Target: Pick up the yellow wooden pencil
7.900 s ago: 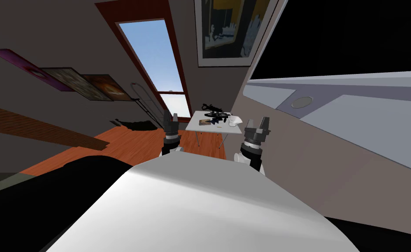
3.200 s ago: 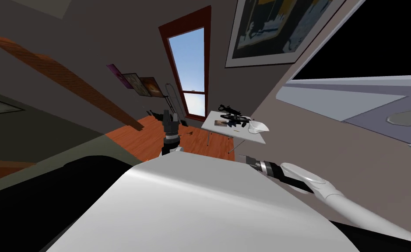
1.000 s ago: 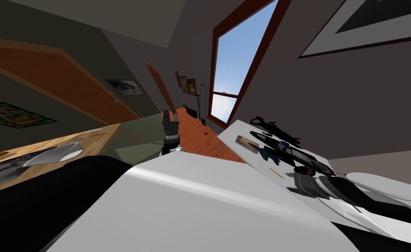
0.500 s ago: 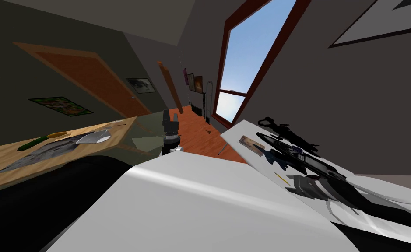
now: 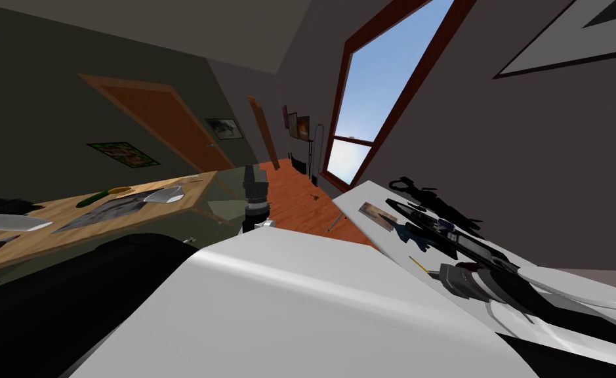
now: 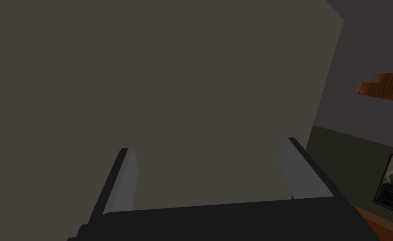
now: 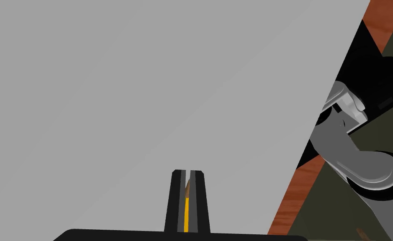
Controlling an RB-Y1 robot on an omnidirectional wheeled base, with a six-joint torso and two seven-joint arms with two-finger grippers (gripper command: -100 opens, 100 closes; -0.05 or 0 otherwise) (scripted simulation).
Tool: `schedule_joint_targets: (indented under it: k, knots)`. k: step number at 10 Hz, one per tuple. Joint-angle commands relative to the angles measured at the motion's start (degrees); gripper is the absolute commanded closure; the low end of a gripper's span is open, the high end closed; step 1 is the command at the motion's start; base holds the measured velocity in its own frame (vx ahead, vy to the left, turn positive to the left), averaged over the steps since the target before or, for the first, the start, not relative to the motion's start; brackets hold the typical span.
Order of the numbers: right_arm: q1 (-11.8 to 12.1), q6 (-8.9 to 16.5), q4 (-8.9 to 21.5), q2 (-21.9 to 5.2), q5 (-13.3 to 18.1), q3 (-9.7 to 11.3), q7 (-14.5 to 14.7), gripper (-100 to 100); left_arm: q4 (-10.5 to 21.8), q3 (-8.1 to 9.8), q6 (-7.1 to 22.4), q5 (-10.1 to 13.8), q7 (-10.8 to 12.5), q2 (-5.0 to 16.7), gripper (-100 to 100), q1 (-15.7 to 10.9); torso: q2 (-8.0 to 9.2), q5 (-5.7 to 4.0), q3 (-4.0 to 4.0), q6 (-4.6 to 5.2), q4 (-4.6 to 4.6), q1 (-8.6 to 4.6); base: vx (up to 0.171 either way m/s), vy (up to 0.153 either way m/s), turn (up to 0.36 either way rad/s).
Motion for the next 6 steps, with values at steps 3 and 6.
schedule_joint_targets:
  k: [3,6]
  knots:
    - [0.0,0.0,0.0,0.0,0.0,0.0,0.0,100,0.0,0.0,0.0,0.0,0.0,0.0,0,0.0,-0.08,0.01,-0.04,-0.04,-0.01,-0.02,0.0,0.0,0.0]
    - [0.0,-0.7,-1.6,-1.4,0.4,-0.1,1.9,100,0.0,0.01,0.0,0.0,0.0,0.0,0,0.0,-0.3,0.02,-0.16,0.08,-0.06,-0.03,0.094,0.003,-0.207]
